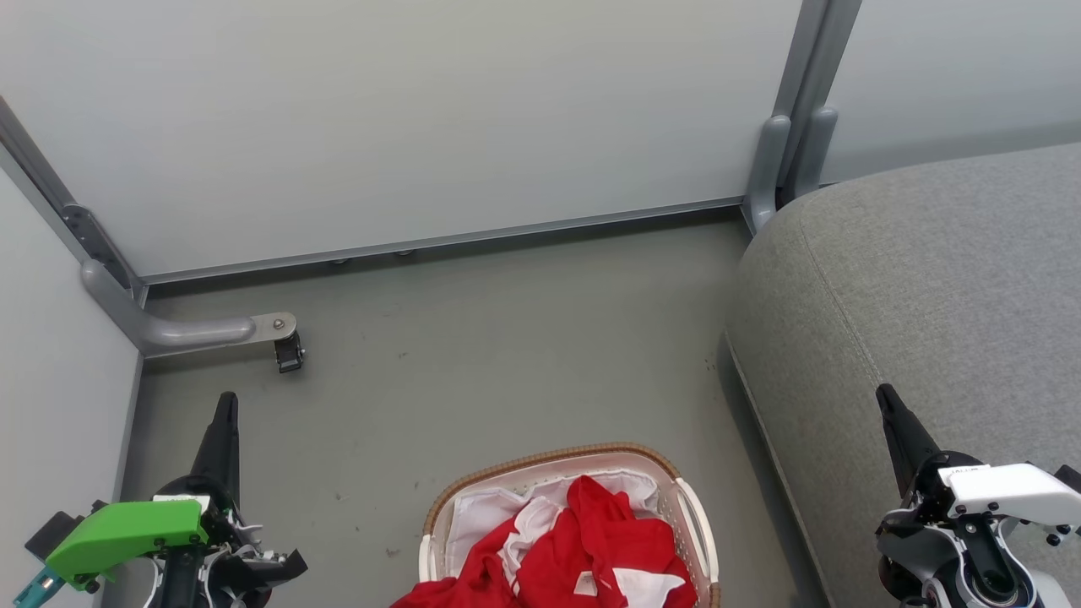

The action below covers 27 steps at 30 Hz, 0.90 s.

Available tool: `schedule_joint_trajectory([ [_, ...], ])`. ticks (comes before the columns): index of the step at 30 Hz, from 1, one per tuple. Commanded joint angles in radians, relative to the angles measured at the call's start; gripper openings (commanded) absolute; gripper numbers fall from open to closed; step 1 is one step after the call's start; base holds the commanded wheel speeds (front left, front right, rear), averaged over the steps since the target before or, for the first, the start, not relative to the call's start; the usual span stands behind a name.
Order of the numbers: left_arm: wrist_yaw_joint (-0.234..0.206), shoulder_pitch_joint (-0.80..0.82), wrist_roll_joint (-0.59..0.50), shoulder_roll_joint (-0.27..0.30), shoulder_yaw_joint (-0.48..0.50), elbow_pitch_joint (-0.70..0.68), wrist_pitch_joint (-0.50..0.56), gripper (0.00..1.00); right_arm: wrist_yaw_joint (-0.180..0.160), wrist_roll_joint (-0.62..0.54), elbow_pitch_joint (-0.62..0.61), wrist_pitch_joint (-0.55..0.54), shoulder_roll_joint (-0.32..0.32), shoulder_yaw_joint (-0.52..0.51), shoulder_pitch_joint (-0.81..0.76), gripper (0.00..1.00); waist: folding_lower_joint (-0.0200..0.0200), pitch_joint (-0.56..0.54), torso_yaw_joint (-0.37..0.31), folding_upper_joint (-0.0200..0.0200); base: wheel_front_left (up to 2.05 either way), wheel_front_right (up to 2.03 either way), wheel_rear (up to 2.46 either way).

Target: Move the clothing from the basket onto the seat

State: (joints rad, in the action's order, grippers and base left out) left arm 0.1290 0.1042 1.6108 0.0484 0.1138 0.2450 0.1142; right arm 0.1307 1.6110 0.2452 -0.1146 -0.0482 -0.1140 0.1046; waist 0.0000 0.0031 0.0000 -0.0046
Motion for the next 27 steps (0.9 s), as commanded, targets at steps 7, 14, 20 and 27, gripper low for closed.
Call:
schedule_joint_trajectory([
  [7,0.0,-0.019,0.0,-0.005,-0.003,0.029,-0.002,1.0,0.0,0.0,0.027,0.001,0.01,0.004,-0.02,1.0,0.0,0.0,0.0,0.0001,0.0,0.0,0.0],
  [14,0.0,-0.035,-0.011,-0.006,-0.032,0.027,-0.032,1.0,0.0,-0.012,0.035,0.031,0.012,0.031,-0.029,1.0,0.0,0.001,0.0,0.0002,0.0,0.0,0.0],
  [20,0.0,-0.041,-0.038,-0.005,-0.053,0.013,-0.061,1.0,0.0,-0.045,0.036,0.06,0.01,0.043,-0.026,1.0,0.0,0.002,0.001,0.0004,0.0,0.0,0.0],
  [27,0.0,-0.044,-0.115,-0.004,-0.068,-0.007,-0.092,1.0,0.0,-0.129,0.034,0.092,0.009,0.032,-0.019,1.0,0.0,0.003,0.002,0.0007,0.0,0.0,0.0],
])
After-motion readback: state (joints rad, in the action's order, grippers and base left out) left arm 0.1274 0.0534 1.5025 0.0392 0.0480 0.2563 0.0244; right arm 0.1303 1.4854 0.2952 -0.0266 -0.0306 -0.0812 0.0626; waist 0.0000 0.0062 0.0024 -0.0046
